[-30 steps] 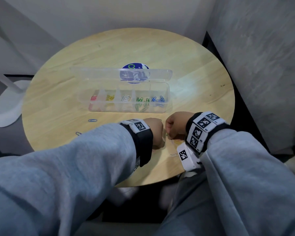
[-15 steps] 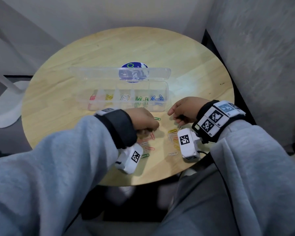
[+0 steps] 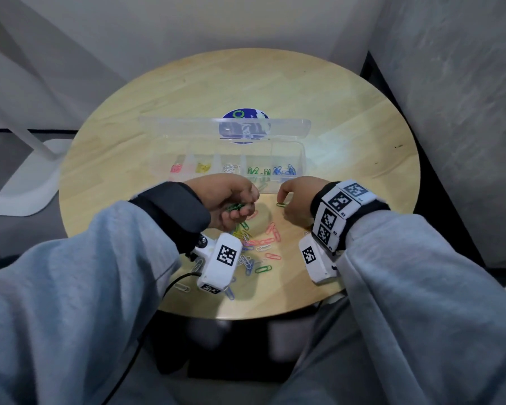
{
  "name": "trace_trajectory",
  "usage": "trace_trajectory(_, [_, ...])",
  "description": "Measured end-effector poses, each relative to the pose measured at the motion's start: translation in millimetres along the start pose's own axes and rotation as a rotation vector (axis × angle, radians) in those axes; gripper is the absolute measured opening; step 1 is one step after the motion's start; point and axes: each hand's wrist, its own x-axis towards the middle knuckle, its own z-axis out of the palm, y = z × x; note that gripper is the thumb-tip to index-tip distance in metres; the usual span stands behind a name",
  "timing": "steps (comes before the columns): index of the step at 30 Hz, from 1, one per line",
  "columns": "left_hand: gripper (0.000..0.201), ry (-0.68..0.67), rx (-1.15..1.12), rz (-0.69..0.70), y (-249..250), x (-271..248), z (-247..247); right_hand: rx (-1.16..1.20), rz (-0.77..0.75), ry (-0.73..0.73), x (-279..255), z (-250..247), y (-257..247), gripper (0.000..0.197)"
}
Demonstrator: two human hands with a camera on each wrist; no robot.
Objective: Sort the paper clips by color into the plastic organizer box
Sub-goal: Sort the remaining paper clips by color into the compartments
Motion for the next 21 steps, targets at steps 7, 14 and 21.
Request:
trace_trajectory(7, [0.011, 0.027, 0.881, 0.035, -3, 2, 26, -0.111, 0.017, -0.032, 11, 11, -2, 0.01])
trace_trajectory(14, [0.019, -0.009, 1.439, 0.058, -20, 11, 52, -0.109, 0.086, -0.154, 9, 10, 3, 0.015])
trace_trajectory(21, [0.012, 0.04, 1.539, 0.147, -32, 13, 58, 0.411, 0.007, -0.231, -7, -17, 10, 0.012])
